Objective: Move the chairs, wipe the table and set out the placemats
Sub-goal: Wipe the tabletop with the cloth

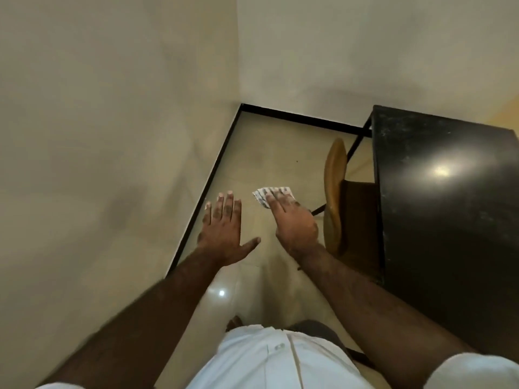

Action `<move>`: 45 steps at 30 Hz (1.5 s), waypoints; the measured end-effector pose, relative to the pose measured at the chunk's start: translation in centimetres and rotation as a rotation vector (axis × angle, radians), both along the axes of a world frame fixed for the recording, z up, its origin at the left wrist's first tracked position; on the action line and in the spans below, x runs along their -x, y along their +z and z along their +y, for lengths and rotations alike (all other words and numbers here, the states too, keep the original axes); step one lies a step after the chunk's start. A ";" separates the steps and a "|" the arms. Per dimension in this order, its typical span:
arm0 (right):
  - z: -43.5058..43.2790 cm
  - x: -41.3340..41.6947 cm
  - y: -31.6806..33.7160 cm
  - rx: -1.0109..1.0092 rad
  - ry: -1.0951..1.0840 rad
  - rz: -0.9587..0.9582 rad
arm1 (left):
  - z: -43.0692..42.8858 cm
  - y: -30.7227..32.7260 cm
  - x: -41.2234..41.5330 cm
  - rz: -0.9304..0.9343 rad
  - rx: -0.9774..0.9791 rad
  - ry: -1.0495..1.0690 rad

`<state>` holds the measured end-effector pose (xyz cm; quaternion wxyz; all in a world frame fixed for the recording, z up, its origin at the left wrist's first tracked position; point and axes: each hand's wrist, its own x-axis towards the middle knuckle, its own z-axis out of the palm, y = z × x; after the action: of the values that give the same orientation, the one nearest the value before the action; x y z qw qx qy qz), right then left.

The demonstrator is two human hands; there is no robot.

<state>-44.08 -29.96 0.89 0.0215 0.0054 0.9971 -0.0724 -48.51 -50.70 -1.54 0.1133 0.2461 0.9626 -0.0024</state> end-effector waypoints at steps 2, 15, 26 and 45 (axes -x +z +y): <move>-0.6 2.2 0.6 -0.013 -0.033 0.010 | -1.0 0.2 2.3 0.013 -0.003 0.020; 4.3 20.7 -1.2 0.005 -0.104 -0.001 | 1.5 0.0 22.2 0.054 -0.022 0.026; 12.7 36.6 -1.0 0.017 -0.170 -0.046 | 11.4 0.1 39.1 -0.016 -0.014 -0.013; 24.5 58.9 1.1 0.083 -0.684 0.041 | 29.6 0.7 71.6 -0.077 -0.085 -0.441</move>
<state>-102.98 -5.42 2.00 -0.0239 0.3368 0.9341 -0.1159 -120.08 -21.11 -0.82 0.1364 0.4551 0.8796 0.0227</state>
